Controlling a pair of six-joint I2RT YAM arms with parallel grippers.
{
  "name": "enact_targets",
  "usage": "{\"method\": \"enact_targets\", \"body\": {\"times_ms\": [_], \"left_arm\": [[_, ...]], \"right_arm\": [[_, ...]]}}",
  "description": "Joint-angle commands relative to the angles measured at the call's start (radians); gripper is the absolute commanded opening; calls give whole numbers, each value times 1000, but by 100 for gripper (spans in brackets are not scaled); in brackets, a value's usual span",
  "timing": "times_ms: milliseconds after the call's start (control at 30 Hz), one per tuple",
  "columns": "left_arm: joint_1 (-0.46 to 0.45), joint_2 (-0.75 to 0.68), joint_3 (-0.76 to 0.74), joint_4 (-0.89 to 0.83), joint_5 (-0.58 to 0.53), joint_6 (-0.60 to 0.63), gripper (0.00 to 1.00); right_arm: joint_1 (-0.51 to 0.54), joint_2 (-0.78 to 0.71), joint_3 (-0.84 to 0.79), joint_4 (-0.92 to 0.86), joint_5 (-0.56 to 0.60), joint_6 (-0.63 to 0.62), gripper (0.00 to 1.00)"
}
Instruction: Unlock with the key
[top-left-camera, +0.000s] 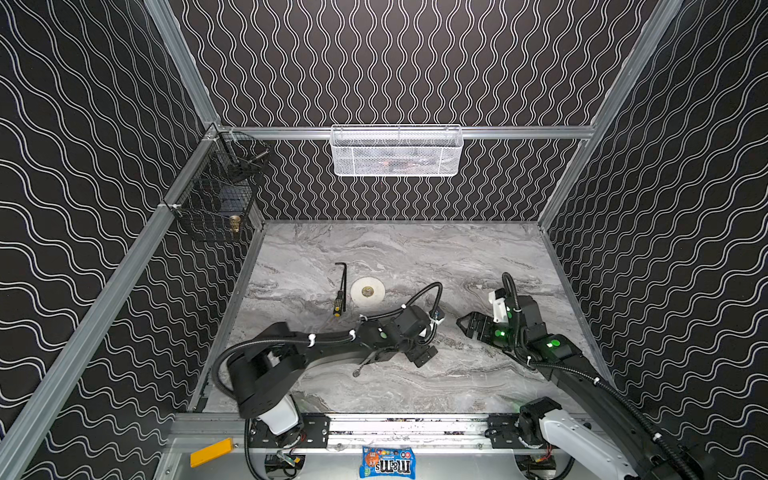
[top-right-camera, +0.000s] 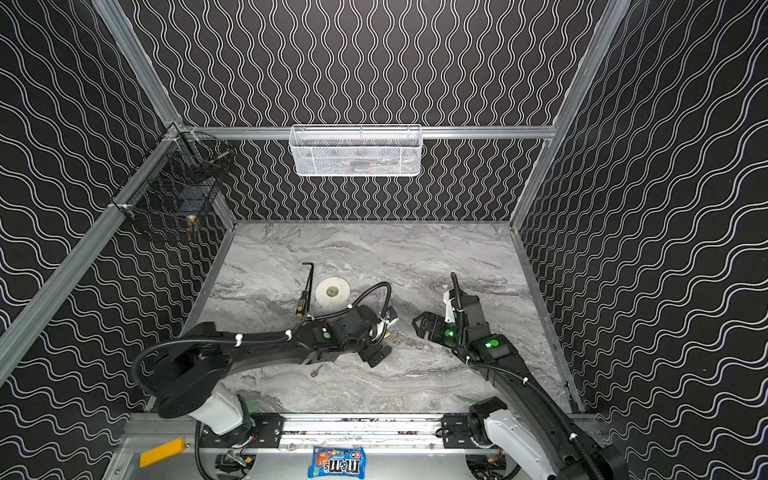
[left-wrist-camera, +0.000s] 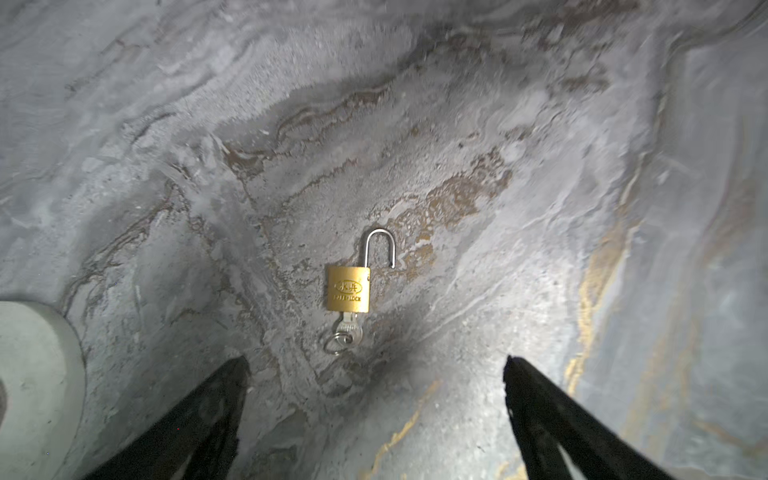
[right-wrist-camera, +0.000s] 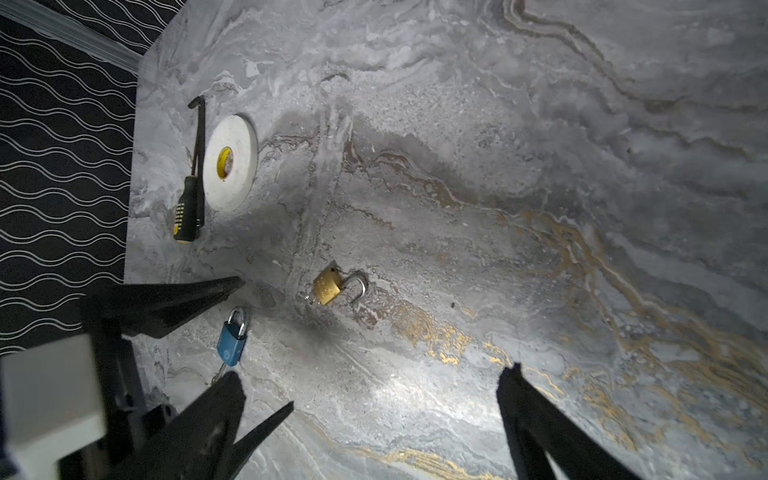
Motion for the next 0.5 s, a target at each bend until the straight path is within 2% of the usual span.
{"method": "enact_targets", "body": {"times_ms": [0, 133, 300, 467], "left_arm": [[8, -106, -47, 51, -16, -111, 99], [36, -271, -93, -19, -105, -256, 99], [49, -471, -138, -143, -160, -372, 99], [64, -562, -96, -412, -272, -559, 99]], "right_arm": [[1, 12, 36, -59, -13, -53, 96], [9, 27, 61, -69, -39, -49, 96], [79, 49, 87, -82, -11, -13, 96], [298, 87, 115, -87, 105, 86, 96]]}}
